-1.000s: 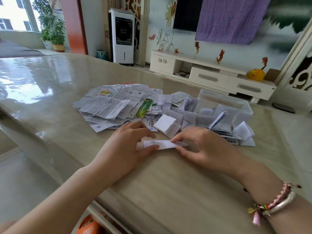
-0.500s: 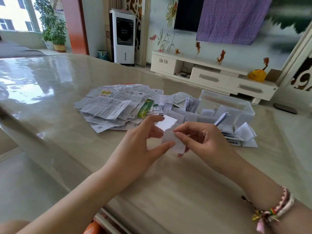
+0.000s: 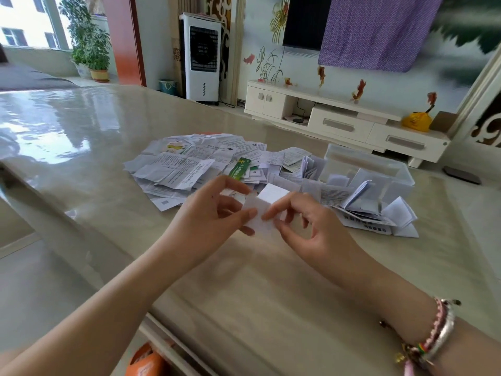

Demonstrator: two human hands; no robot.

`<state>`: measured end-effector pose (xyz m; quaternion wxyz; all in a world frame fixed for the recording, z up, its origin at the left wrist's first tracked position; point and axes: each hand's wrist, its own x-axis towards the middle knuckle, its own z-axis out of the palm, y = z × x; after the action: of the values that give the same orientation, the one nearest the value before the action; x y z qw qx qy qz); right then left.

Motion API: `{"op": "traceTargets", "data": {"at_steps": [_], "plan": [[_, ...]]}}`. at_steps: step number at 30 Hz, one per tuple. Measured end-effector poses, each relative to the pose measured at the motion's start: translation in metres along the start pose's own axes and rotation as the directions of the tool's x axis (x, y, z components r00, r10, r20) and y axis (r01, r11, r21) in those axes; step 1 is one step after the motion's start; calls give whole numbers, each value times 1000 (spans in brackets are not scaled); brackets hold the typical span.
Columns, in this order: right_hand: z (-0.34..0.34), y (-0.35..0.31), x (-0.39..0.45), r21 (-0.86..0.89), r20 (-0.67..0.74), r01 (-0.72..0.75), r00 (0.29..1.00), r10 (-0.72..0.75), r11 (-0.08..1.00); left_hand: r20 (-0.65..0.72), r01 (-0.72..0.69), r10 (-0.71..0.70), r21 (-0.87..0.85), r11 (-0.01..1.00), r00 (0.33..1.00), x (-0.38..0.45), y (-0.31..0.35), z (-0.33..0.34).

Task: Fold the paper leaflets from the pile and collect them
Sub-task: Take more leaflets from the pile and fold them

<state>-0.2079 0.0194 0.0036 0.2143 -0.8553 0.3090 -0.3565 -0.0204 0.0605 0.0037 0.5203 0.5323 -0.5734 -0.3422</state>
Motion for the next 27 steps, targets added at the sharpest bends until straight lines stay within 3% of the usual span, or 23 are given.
{"op": "traceTargets", "data": {"at_steps": [2, 4, 6, 10, 12, 16, 18, 20, 23, 27], "plan": [[-1, 2, 3, 0, -27, -31, 999, 31, 1000, -130, -84, 114, 216, 973, 985, 5, -6, -9], [0, 6, 4, -33, -25, -83, 996, 82, 996, -201, -113, 254, 529, 841, 946, 11, -11, -23], [2, 13, 5, -153, -7, -104, 995, 104, 983, -189, 4, 182, 703, 711, 965, 16, -16, -36], [8, 19, 9, -337, 75, -124, 985, 157, 933, -132, 208, -170, 775, 597, 977, 20, -25, -48], [9, 21, 11, -339, 68, -144, 982, 177, 930, -116, 206, -193, 804, 558, 974, 22, -28, -49], [11, 24, 16, -343, 46, -191, 975, 220, 920, -133, 170, -107, 836, 522, 985, 21, -29, -49], [11, 25, 16, -411, 31, -204, 971, 237, 889, -143, 133, -29, 801, 583, 989, 17, -25, -47], [10, 24, 13, -483, 8, -170, 980, 199, 859, -178, 64, 85, 695, 716, 980, 13, -19, -42], [10, 19, 12, -471, -27, -113, 993, 114, 875, -262, -73, 229, 496, 865, 938, 8, -10, -29], [9, 18, 11, -413, -86, -90, 995, 60, 906, -226, -161, 196, 166, 973, 954, 5, -9, -15]]}}
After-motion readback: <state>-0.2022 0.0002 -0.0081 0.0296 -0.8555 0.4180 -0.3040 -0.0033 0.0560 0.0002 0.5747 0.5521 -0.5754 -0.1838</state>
